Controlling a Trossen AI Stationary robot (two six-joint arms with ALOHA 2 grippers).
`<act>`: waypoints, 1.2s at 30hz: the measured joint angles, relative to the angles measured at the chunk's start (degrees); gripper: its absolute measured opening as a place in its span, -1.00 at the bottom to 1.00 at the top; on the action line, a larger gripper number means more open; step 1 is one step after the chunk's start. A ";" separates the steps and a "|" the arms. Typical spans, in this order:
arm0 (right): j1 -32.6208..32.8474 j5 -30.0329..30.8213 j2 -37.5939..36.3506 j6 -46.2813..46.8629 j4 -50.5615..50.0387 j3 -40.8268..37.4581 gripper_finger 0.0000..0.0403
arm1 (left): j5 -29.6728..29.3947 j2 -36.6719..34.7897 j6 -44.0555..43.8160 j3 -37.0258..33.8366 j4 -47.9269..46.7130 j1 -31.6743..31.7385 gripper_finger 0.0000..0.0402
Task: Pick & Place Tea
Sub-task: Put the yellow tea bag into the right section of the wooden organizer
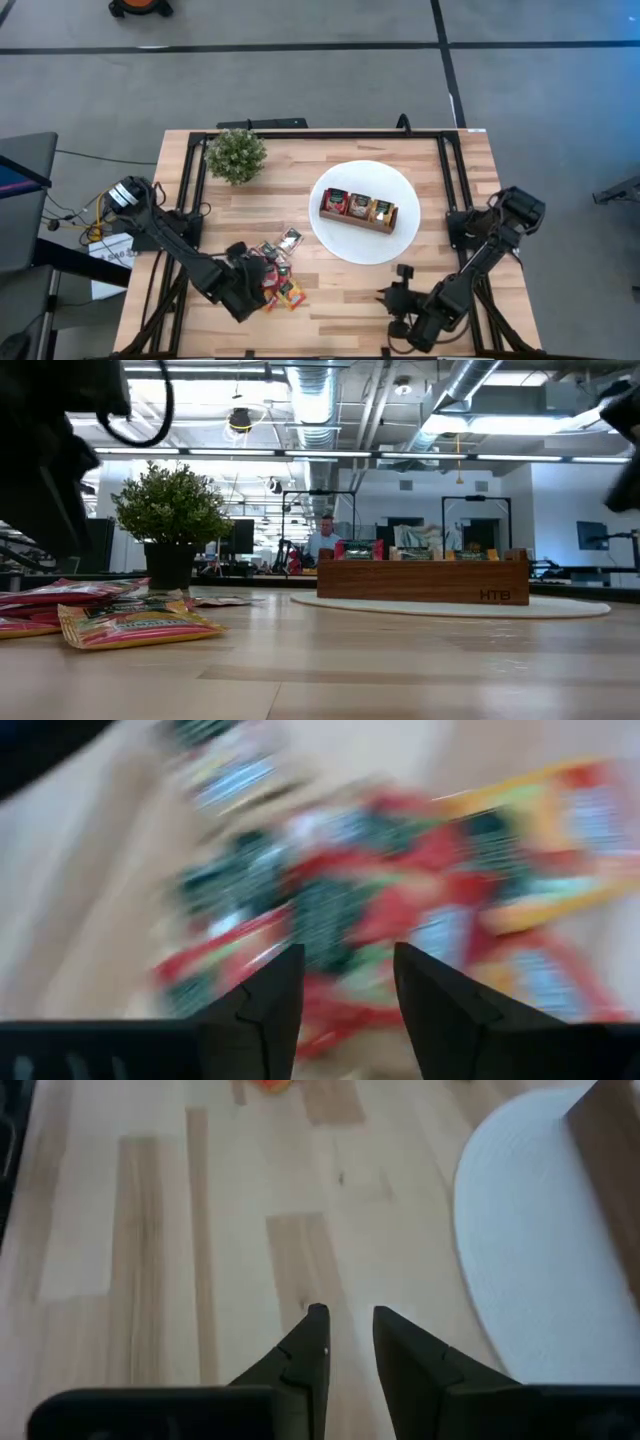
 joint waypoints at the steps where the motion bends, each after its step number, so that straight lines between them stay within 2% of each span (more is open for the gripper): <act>1: 0.00 1.39 0.00 -0.19 0.49 0.00 -0.64 | 0.36 -0.03 3.46 -0.51 4.05 -0.02 -0.29; 4: -0.31 2.67 0.14 -0.47 1.20 0.00 -0.64 | 0.81 1.58 10.21 -0.93 16.28 0.72 -0.34; 6: -0.90 2.29 0.25 -0.76 1.52 0.00 -0.64 | 0.77 3.63 12.46 -0.88 21.24 1.57 -0.39; 9: -1.01 1.36 0.14 -0.86 1.51 0.00 -0.64 | 0.76 7.85 13.95 0.42 24.44 3.07 -0.46; 16: 0.13 1.21 -0.25 -0.88 1.45 -0.02 -0.64 | 0.61 17.07 22.02 7.72 24.49 6.51 -0.62; 19: 0.26 1.23 -0.25 -0.88 1.55 -0.02 -0.64 | 0.64 20.60 29.21 12.79 27.06 8.24 -0.68; 25: -1.17 2.56 0.36 -0.44 3.23 -0.03 -0.64 | 0.66 24.64 50.26 21.65 45.76 9.84 -0.75; 28: -3.08 5.43 0.32 -0.42 10.40 -1.71 -0.64 | 0.60 24.35 54.49 25.33 45.47 9.74 -0.76; 30: -5.05 4.85 0.33 -0.54 15.50 -3.19 -0.64 | 1.35 23.50 53.93 26.93 40.89 9.15 -0.76; 33: -8.64 -0.41 0.32 -2.55 23.06 -4.69 -0.61 | 6.79 23.20 50.17 27.60 33.11 8.03 -0.76; 36: -12.93 -9.64 0.34 -4.71 30.56 -6.51 -0.50 | 13.47 24.45 44.68 27.43 26.98 6.75 -0.76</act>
